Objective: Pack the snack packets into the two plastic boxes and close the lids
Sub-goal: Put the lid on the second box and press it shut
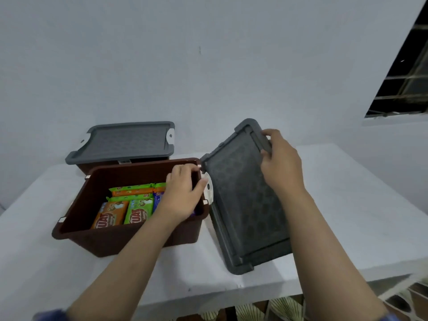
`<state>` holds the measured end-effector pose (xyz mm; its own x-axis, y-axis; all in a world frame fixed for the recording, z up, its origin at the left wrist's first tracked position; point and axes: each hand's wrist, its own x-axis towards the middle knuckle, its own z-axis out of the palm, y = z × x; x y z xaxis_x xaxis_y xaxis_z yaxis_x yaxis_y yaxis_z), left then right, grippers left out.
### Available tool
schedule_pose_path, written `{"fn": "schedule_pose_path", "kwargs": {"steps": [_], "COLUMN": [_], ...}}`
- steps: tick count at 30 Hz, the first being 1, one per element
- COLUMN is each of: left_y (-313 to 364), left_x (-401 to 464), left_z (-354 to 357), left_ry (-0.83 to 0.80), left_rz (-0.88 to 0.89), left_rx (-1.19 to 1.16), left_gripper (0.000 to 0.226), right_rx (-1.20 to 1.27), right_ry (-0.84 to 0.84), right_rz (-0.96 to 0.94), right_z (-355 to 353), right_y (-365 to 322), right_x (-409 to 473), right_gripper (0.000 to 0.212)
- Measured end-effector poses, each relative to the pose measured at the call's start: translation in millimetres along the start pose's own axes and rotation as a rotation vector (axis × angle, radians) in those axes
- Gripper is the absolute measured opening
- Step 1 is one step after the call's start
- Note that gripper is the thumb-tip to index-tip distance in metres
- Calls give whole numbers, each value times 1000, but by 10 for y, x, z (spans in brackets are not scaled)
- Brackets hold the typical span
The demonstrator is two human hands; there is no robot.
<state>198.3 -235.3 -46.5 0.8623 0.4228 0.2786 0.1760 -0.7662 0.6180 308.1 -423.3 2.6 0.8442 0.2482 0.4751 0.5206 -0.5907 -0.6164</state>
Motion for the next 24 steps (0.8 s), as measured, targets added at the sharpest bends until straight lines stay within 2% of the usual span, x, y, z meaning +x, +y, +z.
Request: {"fn": "schedule_pose_path", "kwargs": {"steps": [4, 8, 11, 15, 18, 21, 22, 24], "left_y": [141, 96, 32, -19, -71, -120, -133, -211], "left_x": [206, 397, 484, 529, 517, 492, 476, 429], "left_z": [-112, -187, -241, -315, -393, -496, -527, -629], "left_ry": [72, 54, 47, 210, 347, 430, 446, 481], "left_rz": [79, 69, 87, 124, 178, 111, 85, 31], "left_rx": [-134, -203, -284, -288, -255, -332, -369, -418], "left_gripper": [67, 73, 58, 27, 20, 17, 17, 17], "right_rx": [-109, -139, -44, -31, 77, 247, 299, 412], "right_ry": [-33, -87, -73, 68, 299, 634, 677, 561], "right_rz": [-240, -523, -619, -680, -562, -178, -24, 205], "right_z": [-211, -327, -367, -304, -189, -23, 22, 147], "right_y": [-309, -478, -509, -543, -496, -323, -244, -137], "right_x": [52, 54, 97, 136, 132, 55, 29, 19], "right_gripper": [41, 43, 42, 40, 44, 52, 53, 53]}}
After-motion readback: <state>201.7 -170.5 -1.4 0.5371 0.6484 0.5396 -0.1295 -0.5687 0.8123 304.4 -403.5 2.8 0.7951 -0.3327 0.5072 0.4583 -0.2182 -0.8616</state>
